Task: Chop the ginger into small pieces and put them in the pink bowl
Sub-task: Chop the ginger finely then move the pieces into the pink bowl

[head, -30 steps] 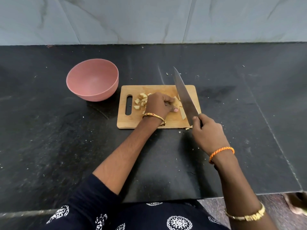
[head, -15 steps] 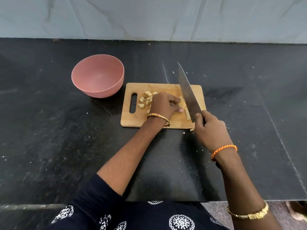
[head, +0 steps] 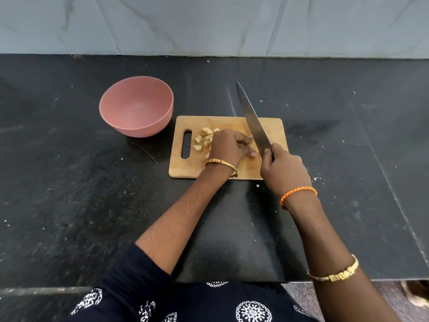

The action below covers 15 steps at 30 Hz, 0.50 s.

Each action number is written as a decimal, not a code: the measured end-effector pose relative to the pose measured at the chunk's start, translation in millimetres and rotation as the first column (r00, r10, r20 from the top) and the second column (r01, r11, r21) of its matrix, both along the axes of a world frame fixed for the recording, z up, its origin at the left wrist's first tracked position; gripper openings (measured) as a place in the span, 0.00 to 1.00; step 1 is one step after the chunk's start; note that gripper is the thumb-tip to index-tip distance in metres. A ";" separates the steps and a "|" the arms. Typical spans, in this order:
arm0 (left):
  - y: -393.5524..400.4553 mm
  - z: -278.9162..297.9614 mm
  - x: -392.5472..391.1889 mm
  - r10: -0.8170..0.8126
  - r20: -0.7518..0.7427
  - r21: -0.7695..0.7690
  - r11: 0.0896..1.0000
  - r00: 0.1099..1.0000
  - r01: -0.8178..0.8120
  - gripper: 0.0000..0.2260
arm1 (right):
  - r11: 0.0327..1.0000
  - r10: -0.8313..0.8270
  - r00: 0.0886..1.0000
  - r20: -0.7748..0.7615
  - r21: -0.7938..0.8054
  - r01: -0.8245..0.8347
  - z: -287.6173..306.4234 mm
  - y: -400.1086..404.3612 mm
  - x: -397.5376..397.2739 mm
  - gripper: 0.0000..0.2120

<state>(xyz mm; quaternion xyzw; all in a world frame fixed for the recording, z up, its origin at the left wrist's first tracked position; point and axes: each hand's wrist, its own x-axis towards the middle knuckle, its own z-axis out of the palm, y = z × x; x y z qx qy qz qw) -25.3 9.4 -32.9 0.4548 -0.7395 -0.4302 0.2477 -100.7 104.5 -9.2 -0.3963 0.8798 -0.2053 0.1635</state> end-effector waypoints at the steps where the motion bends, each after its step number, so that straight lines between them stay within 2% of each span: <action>1: 0.1 -0.1 -0.1 -0.001 -0.001 -0.001 1.000 1.000 0.001 0.17 | 1.000 0.014 1.000 -0.019 0.011 -0.014 0.5 -2.8 -0.3 0.10; 5: 0.2 -1.2 -0.2 0.020 -0.014 -0.018 1.000 1.000 -0.020 0.15 | 0.997 0.068 0.998 0.005 0.032 -0.068 2.0 -8.1 -3.0 0.11; 15: -1.2 -3.5 0.6 0.031 -0.028 -0.039 0.999 0.999 -0.033 0.15 | 0.988 0.039 0.994 0.101 0.144 -0.053 -5.8 30.2 4.3 0.10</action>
